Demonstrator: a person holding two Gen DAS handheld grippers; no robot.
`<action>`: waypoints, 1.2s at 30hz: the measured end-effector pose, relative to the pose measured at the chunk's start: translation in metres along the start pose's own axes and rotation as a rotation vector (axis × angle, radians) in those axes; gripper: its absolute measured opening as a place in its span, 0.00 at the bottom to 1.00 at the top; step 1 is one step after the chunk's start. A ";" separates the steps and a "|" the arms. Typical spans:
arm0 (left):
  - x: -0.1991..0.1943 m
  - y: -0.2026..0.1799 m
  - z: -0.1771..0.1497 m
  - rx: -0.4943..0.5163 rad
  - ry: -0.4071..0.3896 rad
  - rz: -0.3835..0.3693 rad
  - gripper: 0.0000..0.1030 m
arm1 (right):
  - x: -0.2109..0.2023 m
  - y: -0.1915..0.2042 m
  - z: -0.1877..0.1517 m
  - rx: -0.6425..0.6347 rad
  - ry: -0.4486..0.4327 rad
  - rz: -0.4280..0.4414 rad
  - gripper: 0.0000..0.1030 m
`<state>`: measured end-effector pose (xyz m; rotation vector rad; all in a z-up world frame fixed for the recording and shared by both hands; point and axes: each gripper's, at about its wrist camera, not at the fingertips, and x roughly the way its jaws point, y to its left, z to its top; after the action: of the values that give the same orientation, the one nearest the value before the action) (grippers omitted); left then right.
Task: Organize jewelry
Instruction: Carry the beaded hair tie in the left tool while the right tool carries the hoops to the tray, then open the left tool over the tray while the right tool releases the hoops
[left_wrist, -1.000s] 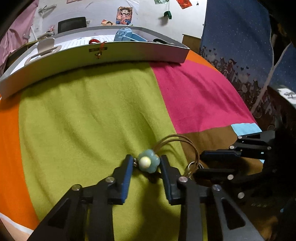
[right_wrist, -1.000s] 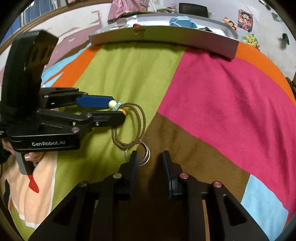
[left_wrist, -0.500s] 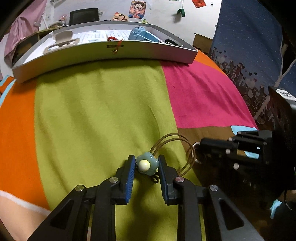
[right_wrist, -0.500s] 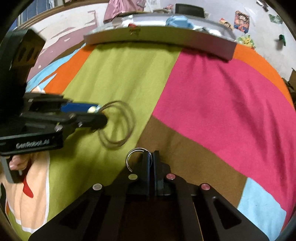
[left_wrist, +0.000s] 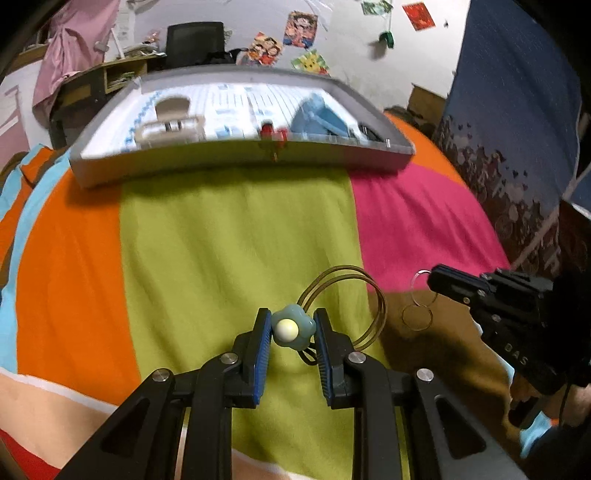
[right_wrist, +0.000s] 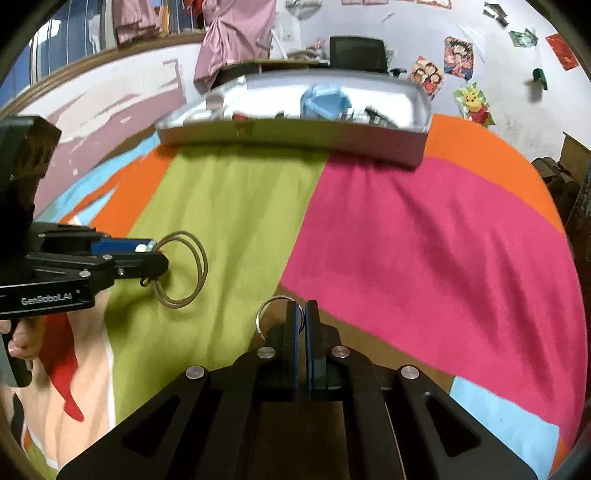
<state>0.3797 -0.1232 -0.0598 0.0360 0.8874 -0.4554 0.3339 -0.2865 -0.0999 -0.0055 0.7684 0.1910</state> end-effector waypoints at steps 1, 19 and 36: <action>-0.003 0.001 0.006 -0.006 -0.009 0.000 0.21 | -0.005 -0.005 -0.002 0.007 -0.018 0.002 0.03; 0.015 0.031 0.146 -0.136 -0.135 0.125 0.21 | -0.015 -0.045 0.155 0.057 -0.238 -0.013 0.03; 0.048 0.045 0.134 -0.213 -0.105 0.129 0.23 | 0.062 -0.065 0.148 0.173 -0.143 -0.046 0.03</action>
<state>0.5225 -0.1289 -0.0175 -0.1243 0.8208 -0.2390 0.4909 -0.3292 -0.0399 0.1532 0.6398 0.0800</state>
